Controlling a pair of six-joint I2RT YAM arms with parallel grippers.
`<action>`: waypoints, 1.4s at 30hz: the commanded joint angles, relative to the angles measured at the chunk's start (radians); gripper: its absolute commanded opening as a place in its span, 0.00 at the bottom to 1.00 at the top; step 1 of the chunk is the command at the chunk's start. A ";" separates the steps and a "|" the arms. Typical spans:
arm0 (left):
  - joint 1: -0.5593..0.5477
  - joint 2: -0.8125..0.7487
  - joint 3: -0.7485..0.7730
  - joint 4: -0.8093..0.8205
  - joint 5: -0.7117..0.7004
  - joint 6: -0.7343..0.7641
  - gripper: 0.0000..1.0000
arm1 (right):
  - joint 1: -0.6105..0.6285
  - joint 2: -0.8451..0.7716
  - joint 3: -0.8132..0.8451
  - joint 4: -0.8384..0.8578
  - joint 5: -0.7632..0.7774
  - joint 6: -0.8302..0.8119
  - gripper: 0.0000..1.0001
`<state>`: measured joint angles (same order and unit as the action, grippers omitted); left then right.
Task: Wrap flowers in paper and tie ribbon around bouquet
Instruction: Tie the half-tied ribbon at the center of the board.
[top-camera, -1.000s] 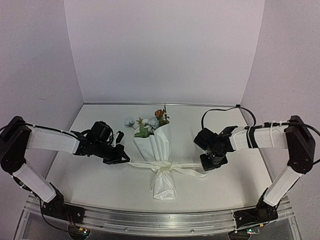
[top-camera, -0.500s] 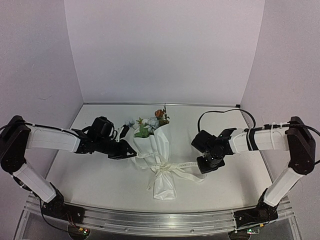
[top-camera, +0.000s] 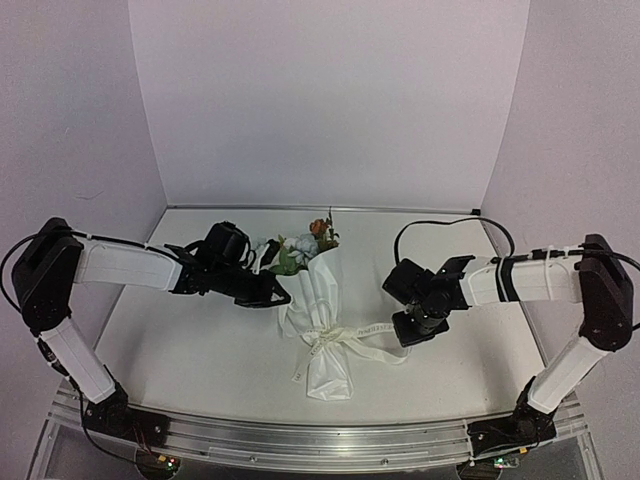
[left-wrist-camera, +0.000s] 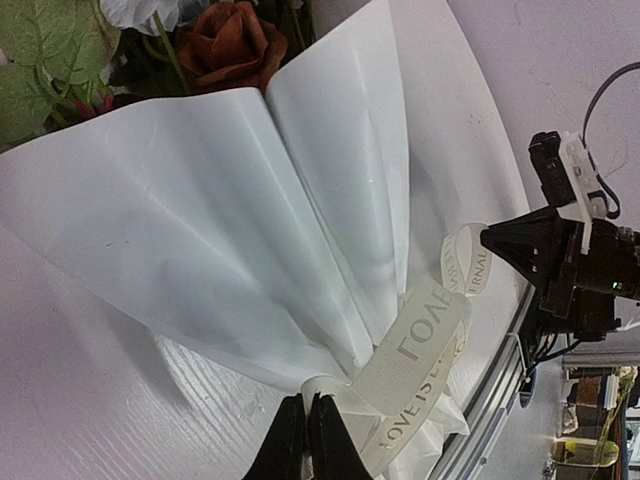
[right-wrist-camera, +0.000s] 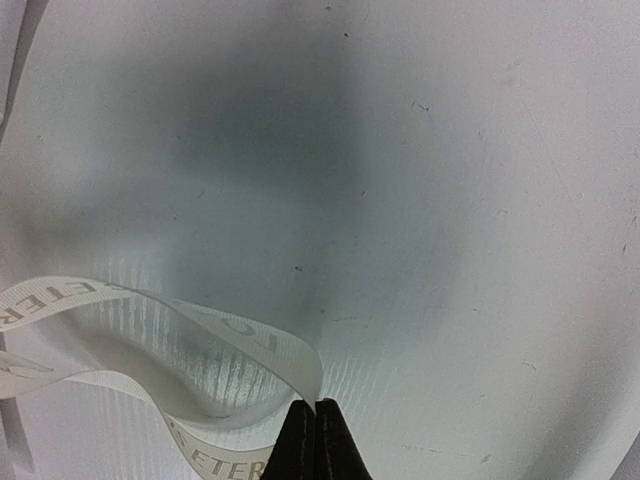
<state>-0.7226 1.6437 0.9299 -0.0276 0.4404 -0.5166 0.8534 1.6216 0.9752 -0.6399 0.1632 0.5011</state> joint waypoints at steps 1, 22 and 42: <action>-0.058 -0.075 0.032 -0.132 -0.064 0.138 0.02 | 0.011 -0.076 0.011 -0.011 0.036 0.000 0.00; -0.130 -0.194 0.042 -0.207 -0.012 0.456 0.00 | 0.060 -0.168 0.030 -0.018 0.086 -0.050 0.00; -0.080 -0.083 0.092 -0.027 -0.059 0.541 0.00 | 0.081 -0.199 0.151 -0.006 0.050 -0.111 0.00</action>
<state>-0.8442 1.5258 0.9654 -0.1884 0.4345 0.0526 0.9248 1.4453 1.0627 -0.6502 0.2141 0.4175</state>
